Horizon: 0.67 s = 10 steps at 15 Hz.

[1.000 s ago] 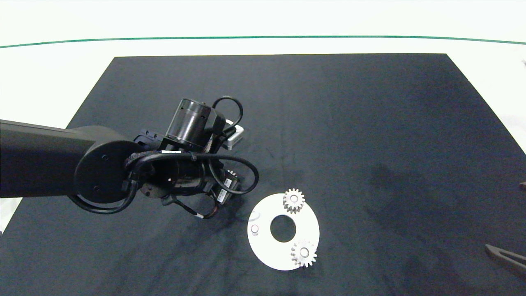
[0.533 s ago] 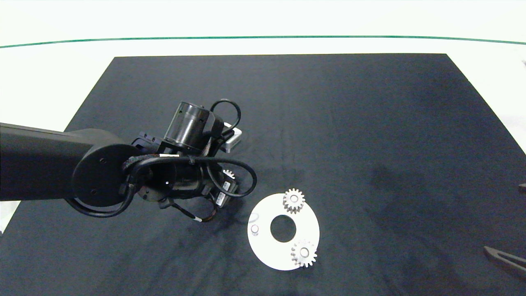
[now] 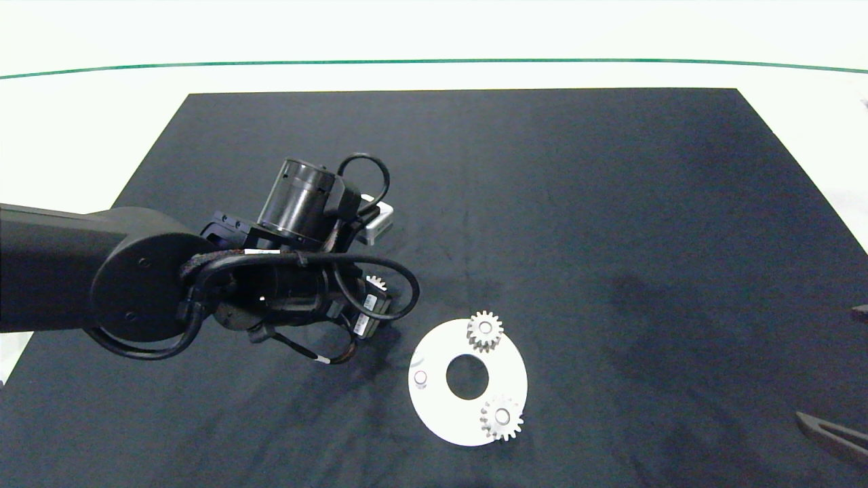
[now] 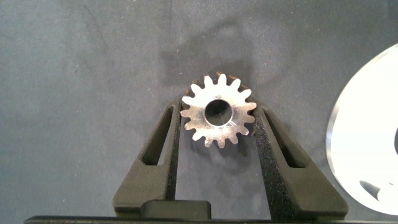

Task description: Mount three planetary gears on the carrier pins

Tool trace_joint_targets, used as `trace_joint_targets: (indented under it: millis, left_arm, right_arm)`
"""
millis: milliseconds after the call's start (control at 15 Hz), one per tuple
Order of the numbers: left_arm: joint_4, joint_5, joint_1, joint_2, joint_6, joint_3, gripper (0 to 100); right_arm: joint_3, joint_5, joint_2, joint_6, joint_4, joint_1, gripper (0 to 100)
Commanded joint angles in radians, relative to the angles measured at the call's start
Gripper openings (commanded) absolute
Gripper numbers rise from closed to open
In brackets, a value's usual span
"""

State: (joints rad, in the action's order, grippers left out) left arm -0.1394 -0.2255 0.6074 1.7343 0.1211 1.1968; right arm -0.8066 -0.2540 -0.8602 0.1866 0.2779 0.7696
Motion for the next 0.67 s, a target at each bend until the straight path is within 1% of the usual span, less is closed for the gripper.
trace_joint_targets:
  millis: [67,133,200,333,400,533,600,667]
  left_arm:
    - [-0.003,-0.003,0.002,-0.061,-0.02,-0.029,24]
    - [-0.003,-0.008,0.009,-0.093,-0.046,-0.052,23]
    - [-0.005,-0.008,0.014,-0.136,-0.051,-0.091,20]
    - [-0.006,-0.008,0.06,-0.217,-0.049,-0.184,19]
    - [-0.005,-0.008,0.103,-0.249,-0.047,-0.233,19]
    - [-0.005,-0.015,0.199,-0.282,-0.049,-0.276,19]
    - [-0.005,-0.028,0.242,-0.283,-0.054,-0.278,19]
    - [-0.002,-0.044,0.265,-0.28,-0.057,-0.278,19]
  right_arm:
    - [0.001,-0.001,0.003,0.002,0.0,0.0,100]
    - [0.001,-0.001,0.003,0.002,0.0,0.0,100]
    - [0.001,-0.001,0.004,0.002,0.0,0.0,100]
    - [0.001,-0.002,0.009,0.002,0.0,0.0,100]
    - [0.001,-0.002,0.013,0.002,0.0,0.0,100]
    - [0.001,-0.002,0.015,0.01,0.0,0.0,100]
    - [0.0,-0.002,0.018,0.011,0.0,0.0,100]
    - [0.0,-0.002,0.021,0.011,0.0,0.0,100]
